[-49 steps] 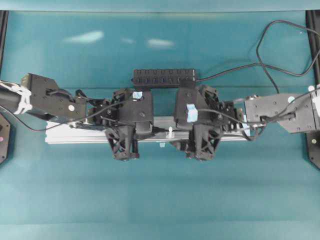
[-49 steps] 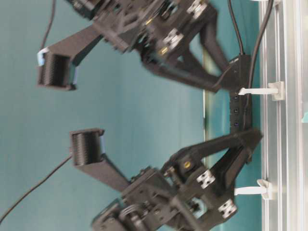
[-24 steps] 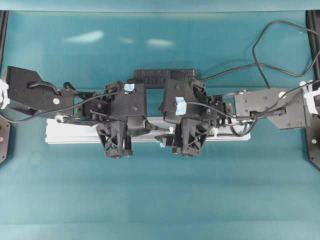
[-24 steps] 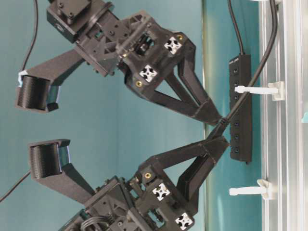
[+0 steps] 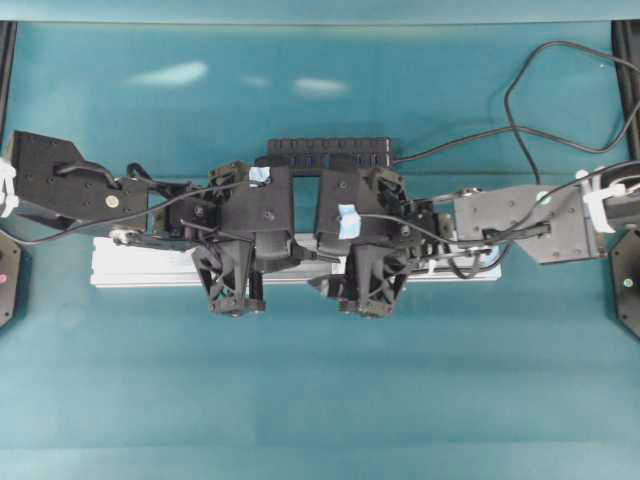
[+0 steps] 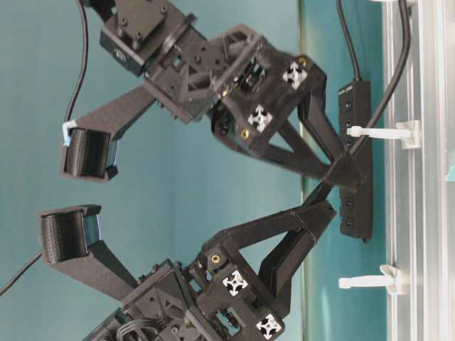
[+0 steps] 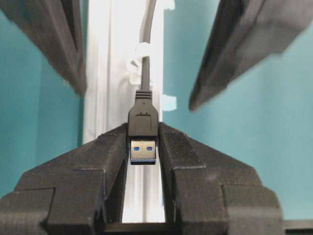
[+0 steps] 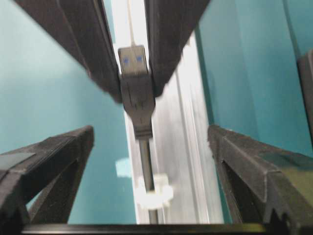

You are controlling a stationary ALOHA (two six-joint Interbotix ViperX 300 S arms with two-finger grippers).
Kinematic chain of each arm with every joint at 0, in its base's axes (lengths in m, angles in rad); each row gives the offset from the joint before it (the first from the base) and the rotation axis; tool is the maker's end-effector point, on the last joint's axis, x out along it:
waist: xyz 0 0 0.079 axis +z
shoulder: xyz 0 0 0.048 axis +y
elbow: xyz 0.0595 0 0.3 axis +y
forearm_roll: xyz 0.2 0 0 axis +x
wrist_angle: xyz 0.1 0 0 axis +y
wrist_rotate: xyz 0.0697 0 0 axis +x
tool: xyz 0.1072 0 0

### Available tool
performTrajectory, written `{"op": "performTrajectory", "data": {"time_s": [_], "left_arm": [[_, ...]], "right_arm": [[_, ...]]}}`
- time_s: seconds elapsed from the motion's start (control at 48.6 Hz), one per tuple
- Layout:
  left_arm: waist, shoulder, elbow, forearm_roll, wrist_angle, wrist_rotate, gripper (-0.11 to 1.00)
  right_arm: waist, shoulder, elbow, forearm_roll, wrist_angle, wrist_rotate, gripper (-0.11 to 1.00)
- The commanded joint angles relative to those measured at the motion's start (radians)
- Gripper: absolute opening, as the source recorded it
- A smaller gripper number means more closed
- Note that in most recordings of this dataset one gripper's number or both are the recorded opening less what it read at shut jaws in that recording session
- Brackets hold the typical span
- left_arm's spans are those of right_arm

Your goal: Pass the USB cable through three rings with both arms.

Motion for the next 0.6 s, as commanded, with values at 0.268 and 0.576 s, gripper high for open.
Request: {"op": "performTrajectory", "data": {"time_s": [0.268,0.576], "left_arm": [[-0.002,-0.021,-0.021,0.002,-0.005,0.002,0.21],[0.000,-0.021,-0.017,0.002,-0.005,0.002,0.21]], "right_arm": [[0.003,0.014,-0.048,-0.003,-0.005,-0.005,0.06],[0.020,0.011,-0.041,-0.003,-0.002,-0.005,-0.05]]}}
